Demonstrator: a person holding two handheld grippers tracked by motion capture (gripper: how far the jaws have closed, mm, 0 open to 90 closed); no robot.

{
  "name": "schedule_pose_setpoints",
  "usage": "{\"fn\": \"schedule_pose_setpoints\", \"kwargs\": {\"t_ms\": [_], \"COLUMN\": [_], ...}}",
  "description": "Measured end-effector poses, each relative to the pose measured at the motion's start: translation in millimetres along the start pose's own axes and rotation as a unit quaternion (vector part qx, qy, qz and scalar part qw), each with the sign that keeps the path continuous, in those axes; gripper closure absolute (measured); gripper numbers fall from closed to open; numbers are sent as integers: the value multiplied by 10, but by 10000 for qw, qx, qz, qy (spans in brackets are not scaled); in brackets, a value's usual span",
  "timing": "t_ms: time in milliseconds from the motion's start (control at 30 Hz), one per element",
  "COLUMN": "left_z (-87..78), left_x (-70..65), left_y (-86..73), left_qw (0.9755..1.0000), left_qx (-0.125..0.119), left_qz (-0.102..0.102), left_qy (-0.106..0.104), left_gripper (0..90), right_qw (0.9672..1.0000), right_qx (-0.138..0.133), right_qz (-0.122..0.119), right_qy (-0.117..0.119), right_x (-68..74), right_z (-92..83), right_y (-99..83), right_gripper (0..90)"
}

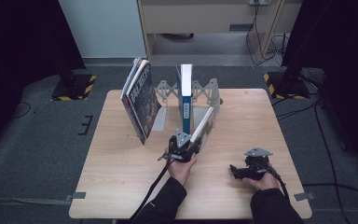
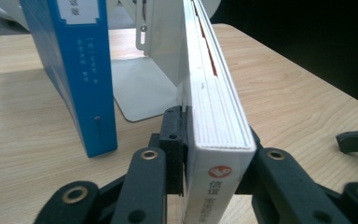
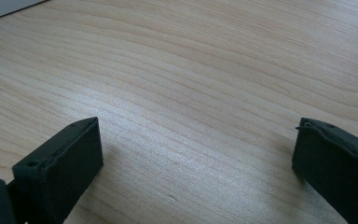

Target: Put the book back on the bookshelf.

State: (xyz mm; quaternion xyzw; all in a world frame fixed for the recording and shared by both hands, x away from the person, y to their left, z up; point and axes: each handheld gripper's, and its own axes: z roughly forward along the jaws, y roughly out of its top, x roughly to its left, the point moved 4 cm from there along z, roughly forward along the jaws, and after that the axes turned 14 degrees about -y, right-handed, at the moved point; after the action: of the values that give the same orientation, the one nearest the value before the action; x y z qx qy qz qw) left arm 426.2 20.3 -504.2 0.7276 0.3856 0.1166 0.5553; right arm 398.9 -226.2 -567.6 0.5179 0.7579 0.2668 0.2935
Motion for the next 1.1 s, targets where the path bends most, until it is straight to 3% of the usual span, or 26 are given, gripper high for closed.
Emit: {"fn": "schedule_pose_setpoints", "kwargs": {"t_ms": [133,267,467,600,767,967,1100], "left_z": [62,87,84,101,146,224,300], "left_x": [41,52,48,70,73,95,83], "left_y": [-17,-7,57,165,239,265,246], "left_qw": [9998,9996,9999,9998,9990,9986,9984], "left_qx": [156,232,50,-50,-111,-157,-137], "left_qz": [-127,-69,-29,-132,-2,-83,-19], "left_qy": [-16,115,149,135,431,504,551], "left_gripper": [682,737,748,748,748,747,744], "right_qw": [10000,10000,10000,10000,10000,10000,10000], "right_qx": [0,3,11,12,14,16,16], "right_qz": [2,4,14,13,13,14,13], "right_qy": [3,2,-5,-8,-8,-6,-6], "right_x": [1,2,4,4,4,4,4], "right_z": [1,1,1,2,2,2,2], "right_y": [0,1,1,1,1,1,1], "right_gripper": [18,18,16,16,15,15,15]}}
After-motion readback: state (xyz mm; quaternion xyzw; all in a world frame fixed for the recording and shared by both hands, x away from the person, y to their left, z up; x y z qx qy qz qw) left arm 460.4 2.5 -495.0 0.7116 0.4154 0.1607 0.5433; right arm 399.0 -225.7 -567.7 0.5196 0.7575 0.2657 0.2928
